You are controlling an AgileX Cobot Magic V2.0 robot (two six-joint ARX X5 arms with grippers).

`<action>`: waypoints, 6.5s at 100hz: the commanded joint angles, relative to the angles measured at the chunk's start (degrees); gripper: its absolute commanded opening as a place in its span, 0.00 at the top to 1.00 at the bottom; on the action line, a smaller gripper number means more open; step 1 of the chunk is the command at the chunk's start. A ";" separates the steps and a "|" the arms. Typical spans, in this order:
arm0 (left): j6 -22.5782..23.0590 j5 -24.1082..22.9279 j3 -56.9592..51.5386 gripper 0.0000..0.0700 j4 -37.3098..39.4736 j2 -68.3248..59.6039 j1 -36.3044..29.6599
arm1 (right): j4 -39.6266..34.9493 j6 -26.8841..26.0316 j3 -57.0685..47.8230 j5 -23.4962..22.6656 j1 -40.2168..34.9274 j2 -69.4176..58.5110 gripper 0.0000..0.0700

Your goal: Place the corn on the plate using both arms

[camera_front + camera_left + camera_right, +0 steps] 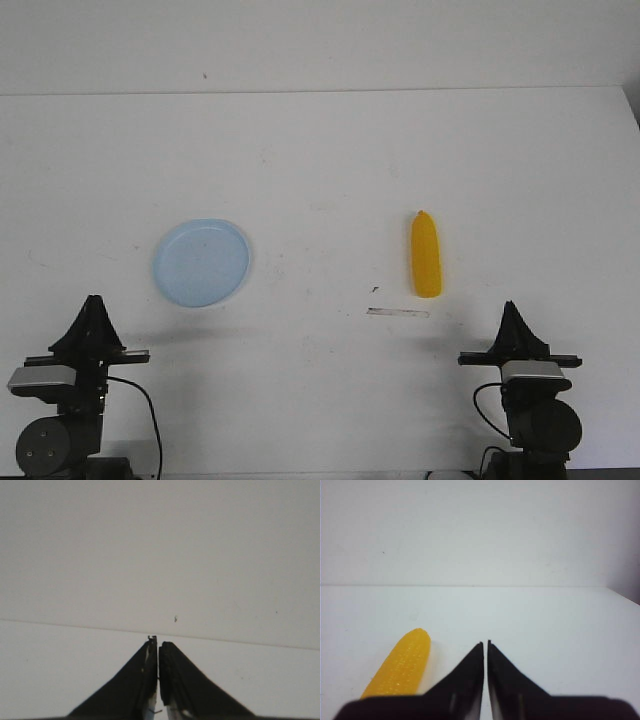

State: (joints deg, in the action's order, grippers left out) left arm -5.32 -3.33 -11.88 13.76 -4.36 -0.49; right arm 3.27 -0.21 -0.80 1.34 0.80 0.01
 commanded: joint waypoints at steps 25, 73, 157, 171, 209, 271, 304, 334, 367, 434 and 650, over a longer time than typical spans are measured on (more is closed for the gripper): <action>0.09 -0.35 -17.16 1.00 1.07 -18.58 0.11 | 0.61 0.26 0.07 0.15 -0.02 -0.07 0.98; 5.88 -0.20 -41.62 1.00 -22.34 -55.06 0.24 | 0.61 0.26 0.07 0.15 -0.02 -0.07 0.98; -13.77 28.02 -55.10 0.68 -48.00 -88.39 14.34 | 0.61 0.26 0.07 0.15 -0.02 -0.07 0.98; -12.66 28.02 -55.10 0.65 -47.87 -89.85 14.36 | 0.61 0.26 0.07 0.15 -0.02 -0.07 0.98; -11.58 28.83 -55.10 0.65 -47.06 -92.91 12.46 | 0.61 0.26 0.07 0.15 -0.02 -0.07 0.98; -12.09 30.05 -55.10 1.00 -47.12 -94.36 10.21 | 0.61 0.26 0.07 0.15 -0.02 -0.07 0.98; -15.08 33.53 -56.13 1.00 -46.90 -89.96 4.72 | 0.61 0.26 0.07 0.15 -0.02 -0.07 0.98; -22.18 27.69 -56.24 1.00 -40.37 -90.16 -11.96 | 0.61 0.26 0.07 0.15 -0.02 -0.07 0.98; -24.39 23.39 -56.24 1.00 -37.86 -92.28 -21.24 | 0.61 0.26 0.07 0.15 -0.02 -0.07 0.98; -21.88 21.31 -56.22 0.73 -35.26 -86.12 -20.13 | 0.61 0.26 0.07 0.15 -0.02 -0.07 0.98; 4.66 5.20 -13.44 1.00 -8.55 -7.89 0.85 | 0.61 0.26 0.07 0.15 -0.02 -0.07 0.98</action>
State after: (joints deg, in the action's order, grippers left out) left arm -0.99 1.80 -25.02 4.36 -12.29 0.25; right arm 3.27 -0.21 -0.80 1.34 0.80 0.01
